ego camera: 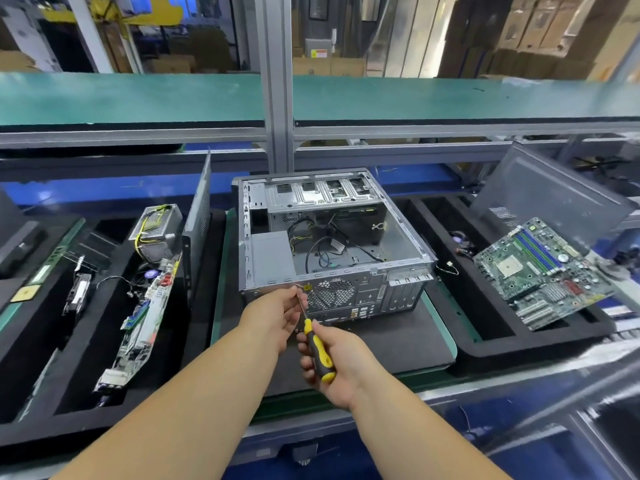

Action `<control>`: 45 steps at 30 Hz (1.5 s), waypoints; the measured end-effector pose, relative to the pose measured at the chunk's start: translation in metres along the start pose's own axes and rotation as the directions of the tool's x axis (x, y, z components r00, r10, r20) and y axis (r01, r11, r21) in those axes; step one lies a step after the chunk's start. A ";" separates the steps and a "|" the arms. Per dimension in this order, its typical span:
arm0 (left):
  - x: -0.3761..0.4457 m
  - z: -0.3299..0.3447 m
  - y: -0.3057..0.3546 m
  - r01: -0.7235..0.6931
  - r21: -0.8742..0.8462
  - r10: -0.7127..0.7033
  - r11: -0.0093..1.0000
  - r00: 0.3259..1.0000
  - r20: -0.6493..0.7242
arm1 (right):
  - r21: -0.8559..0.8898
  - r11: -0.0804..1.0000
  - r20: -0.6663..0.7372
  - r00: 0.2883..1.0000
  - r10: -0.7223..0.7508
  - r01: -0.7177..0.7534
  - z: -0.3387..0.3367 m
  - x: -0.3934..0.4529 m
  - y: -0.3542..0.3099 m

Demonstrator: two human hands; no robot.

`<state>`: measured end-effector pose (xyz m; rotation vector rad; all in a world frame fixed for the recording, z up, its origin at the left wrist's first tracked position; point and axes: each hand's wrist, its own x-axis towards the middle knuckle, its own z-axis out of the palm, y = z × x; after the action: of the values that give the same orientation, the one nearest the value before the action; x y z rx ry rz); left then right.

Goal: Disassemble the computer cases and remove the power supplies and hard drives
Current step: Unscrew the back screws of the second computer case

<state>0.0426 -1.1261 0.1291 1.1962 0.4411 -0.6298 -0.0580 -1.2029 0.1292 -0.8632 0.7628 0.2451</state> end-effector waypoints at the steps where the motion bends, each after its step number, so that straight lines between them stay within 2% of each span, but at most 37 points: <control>1: 0.001 -0.001 0.001 0.006 0.011 -0.006 1.000 1.000 0.015 | -0.001 1.000 -0.029 1.000 -0.011 0.011 0.001 -0.001 0.002; 9: 0.002 -0.011 0.009 0.084 0.023 -0.086 0.996 0.993 0.082 | -0.008 0.996 -0.149 0.984 -0.092 0.092 0.016 -0.004 0.008; 14: 0.003 -0.013 0.013 0.121 0.033 -0.124 0.992 0.987 0.100 | 0.031 0.997 -0.114 0.991 -0.068 0.072 0.019 -0.007 0.007; 20: 0.005 -0.016 0.013 0.135 0.045 -0.140 0.990 0.982 0.126 | -0.220 0.966 -0.251 0.949 -0.193 0.138 0.019 -0.001 0.013; 24: 0.006 -0.018 0.014 0.138 0.046 -0.142 0.989 0.983 0.118 | -0.245 0.949 -0.256 0.931 -0.259 0.197 0.019 0.004 0.014; 31: 0.013 -0.016 0.008 0.055 0.143 -0.072 0.988 0.991 0.117 | -0.366 0.911 -0.266 0.916 -0.301 0.193 0.023 0.003 0.014; 33: 0.016 -0.015 0.007 0.017 0.153 -0.033 0.988 0.994 0.101 | -0.322 0.932 -0.253 0.934 -0.253 0.165 0.025 0.001 0.013; 36: 0.019 -0.015 0.005 -0.020 0.145 0.006 0.989 0.996 0.093 | -0.146 0.981 -0.197 0.969 -0.152 0.124 0.022 -0.004 0.011; 38: 0.019 -0.016 0.004 -0.037 0.140 0.023 0.990 0.995 0.101 | -0.088 0.991 -0.164 0.980 -0.109 0.096 0.017 -0.007 0.011; 45: 0.019 -0.016 0.003 -0.019 0.108 0.003 0.994 0.990 0.143 | -0.087 0.994 -0.119 0.990 -0.069 0.059 0.010 -0.009 0.012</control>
<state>0.0589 -1.1143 0.1139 1.2472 0.2818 -0.7329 -0.0651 -1.1865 0.1327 -0.9868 0.8414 0.1688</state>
